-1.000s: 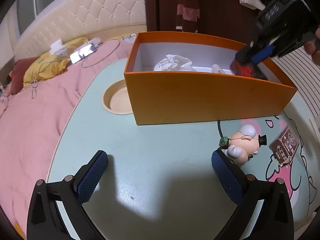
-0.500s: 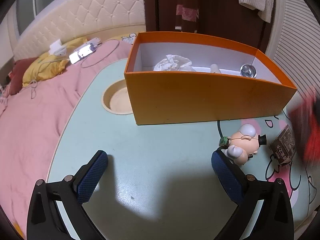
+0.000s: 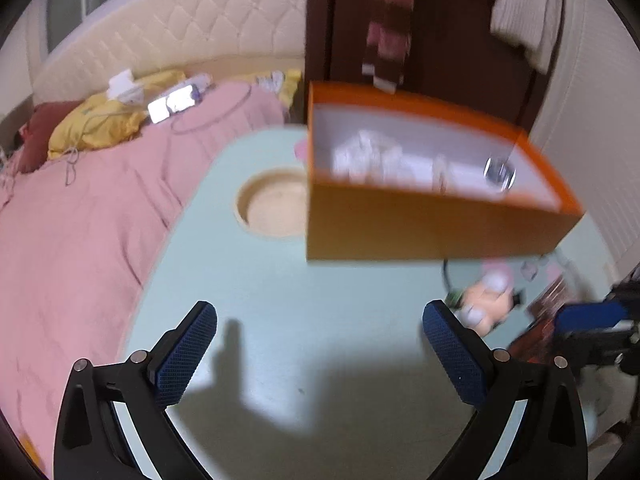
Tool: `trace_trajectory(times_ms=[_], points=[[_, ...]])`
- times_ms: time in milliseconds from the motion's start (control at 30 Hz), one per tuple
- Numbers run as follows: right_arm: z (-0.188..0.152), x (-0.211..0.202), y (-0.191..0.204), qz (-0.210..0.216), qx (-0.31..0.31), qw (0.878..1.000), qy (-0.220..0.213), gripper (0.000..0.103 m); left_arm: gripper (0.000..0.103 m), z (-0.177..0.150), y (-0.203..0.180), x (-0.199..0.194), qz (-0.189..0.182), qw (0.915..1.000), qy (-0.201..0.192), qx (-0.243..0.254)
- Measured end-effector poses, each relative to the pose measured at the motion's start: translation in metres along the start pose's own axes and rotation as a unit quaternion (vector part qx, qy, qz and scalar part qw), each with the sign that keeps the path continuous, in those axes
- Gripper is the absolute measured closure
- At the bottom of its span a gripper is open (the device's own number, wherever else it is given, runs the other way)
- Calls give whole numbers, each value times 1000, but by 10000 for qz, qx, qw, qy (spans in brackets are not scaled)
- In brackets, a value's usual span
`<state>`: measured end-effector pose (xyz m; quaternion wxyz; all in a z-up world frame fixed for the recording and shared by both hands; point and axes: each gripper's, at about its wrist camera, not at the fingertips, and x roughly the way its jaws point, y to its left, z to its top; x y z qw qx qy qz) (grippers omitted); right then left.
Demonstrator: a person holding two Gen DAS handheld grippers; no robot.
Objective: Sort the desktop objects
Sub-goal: 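Lift the dark red box out with the right gripper onto the table, then reach the left gripper into the box and grasp the white tube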
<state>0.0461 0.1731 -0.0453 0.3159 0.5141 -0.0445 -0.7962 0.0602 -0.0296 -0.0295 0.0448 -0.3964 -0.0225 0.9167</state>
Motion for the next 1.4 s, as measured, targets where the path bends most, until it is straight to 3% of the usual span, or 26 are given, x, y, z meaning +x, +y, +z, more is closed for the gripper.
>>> trace_trajectory(times_ms=[67, 133, 200, 300, 400, 467, 500, 533, 567, 700, 867, 967, 1033, 1167, 1233, 1400], points=[[-2, -11, 1, 124, -81, 9996, -246, 64, 0, 15, 3, -11, -127, 9998, -119, -17], [-3, -21, -1, 237, -58, 9984, -516, 48, 0, 37, 1, -20, -378, 9992, -153, 27], [-4, -30, -6, 344, 79, 9964, -771, 48, 0, 62, -7, -26, -694, 9973, -153, 209], [-4, -35, -12, 544, 344, 9935, -943, 48, 0, 99, -34, -23, -1124, 9899, -82, 864], [-6, -37, -18, 636, 580, 9903, -1087, 48, 2, 123, -54, 7, -1390, 9823, 483, 1156], [-8, -37, -22, 666, 712, 9884, -1166, 48, 15, 132, -63, 37, -1464, 9774, 1000, 1150], [-10, -39, -25, 686, 775, 9872, -1212, 48, 31, 137, -67, 52, -1500, 9739, 1258, 1146], [-11, -40, -27, 707, 837, 9860, -1259, 48, 41, 141, -72, 67, -1534, 9698, 1515, 1141], [-14, -42, -29, 728, 897, 9848, -1297, 48, 42, 146, -76, 82, -1567, 9650, 1771, 1135], [-27, -52, -41, 849, 1160, 9790, -1445, 48, 42, 146, -82, 117, -1359, 9564, 2301, 1178], [-35, -57, -55, 958, 1383, 9737, -1534, 47, 43, 139, -98, 133, -1090, 9511, 2432, 1560], [-38, -57, -62, 1021, 1492, 9714, -1542, 47, 53, 135, -112, 138, -944, 9459, 2438, 1920], [-39, -57, -65, 1037, 1533, 9706, -1537, 47, 58, 131, -116, 147, -864, 9401, 2652, 1959], [-41, -58, -65, 1034, 1529, 9705, -1548, 47, 61, 133, -117, 147, -787, 9423, 2563, 2005], [-42, -59, -64, 1018, 1512, 9708, -1559, 47, 86, 132, -117, 144, -737, 9435, 2448, 2106], [-44, -58, -63, 983, 1535, 9713, -1530, 47, 86, 133, -104, 132, -1043, 9476, 2278, 1981]])
